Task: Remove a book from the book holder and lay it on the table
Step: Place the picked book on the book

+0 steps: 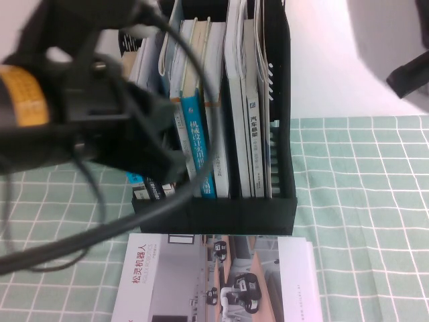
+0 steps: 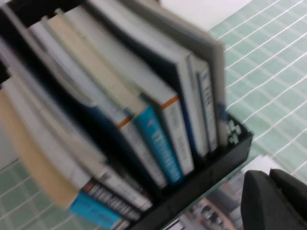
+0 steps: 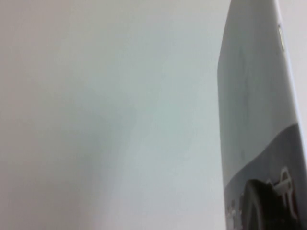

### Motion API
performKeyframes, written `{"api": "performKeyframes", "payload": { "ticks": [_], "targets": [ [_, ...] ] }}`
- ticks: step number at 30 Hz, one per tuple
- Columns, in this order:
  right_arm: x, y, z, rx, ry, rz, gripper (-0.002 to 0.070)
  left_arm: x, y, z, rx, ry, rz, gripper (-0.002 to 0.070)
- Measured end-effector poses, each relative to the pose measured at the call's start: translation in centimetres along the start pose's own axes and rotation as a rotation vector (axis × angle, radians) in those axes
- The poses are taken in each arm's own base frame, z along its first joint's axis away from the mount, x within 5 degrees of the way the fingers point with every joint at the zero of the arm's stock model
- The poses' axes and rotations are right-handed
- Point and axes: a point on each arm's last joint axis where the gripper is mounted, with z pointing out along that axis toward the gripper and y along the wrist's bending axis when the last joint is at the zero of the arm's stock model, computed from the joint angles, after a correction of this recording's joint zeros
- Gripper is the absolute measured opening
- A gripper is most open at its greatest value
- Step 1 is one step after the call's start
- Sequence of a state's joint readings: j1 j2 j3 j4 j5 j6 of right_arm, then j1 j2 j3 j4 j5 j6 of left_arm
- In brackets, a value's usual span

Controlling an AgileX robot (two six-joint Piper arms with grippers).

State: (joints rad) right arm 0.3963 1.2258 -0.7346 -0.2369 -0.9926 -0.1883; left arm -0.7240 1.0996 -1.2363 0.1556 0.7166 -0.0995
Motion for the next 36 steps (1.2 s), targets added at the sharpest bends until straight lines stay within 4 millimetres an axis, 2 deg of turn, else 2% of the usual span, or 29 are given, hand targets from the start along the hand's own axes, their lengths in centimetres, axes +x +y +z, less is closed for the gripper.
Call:
{"api": "performKeyframes", "payload": {
  "ticks": [6, 10, 16, 20, 23, 27, 32, 36],
  "targets": [
    [-5.5, -0.7, 0.4, -0.162, 0.044, -0.128, 0.0012, 1.6, 2.3, -4.5, -0.212, 0.066, -0.102, -0.0002],
    [-8.0, -0.8, 0.8, -0.261, 0.043, -0.165, 0.0012, 3.6, 3.5, -7.7, -0.314, 0.040, -0.190, -0.0002],
    [-10.2, -0.2, 1.1, -0.442, 0.047, -0.151, 0.0012, 8.0, 4.1, -11.6, -0.339, -0.046, -0.326, -0.0002],
    [-10.4, 0.9, 0.5, -0.600, 0.057, -0.125, 0.0012, 10.6, 4.3, -13.2, -0.336, -0.091, -0.400, -0.0002],
    [-10.2, 2.0, -0.1, -0.714, 0.102, -0.107, 0.0012, 11.9, 4.3, -13.6, -0.334, -0.104, -0.433, -0.0002],
    [-9.9, 4.1, -0.5, -0.851, 0.135, -0.059, 0.0012, 13.2, 4.1, -13.0, -0.326, -0.075, -0.456, -0.0002],
    [-9.3, 7.5, 0.0, -0.965, 0.139, -0.004, 0.0012, 14.1, 3.8, -11.8, -0.317, -0.037, -0.457, -0.0002],
    [-7.2, 10.1, 1.0, -1.009, 0.199, 0.024, 0.0012, 14.7, 3.7, -11.1, -0.318, -0.012, -0.457, -0.0002]
  ]
}}
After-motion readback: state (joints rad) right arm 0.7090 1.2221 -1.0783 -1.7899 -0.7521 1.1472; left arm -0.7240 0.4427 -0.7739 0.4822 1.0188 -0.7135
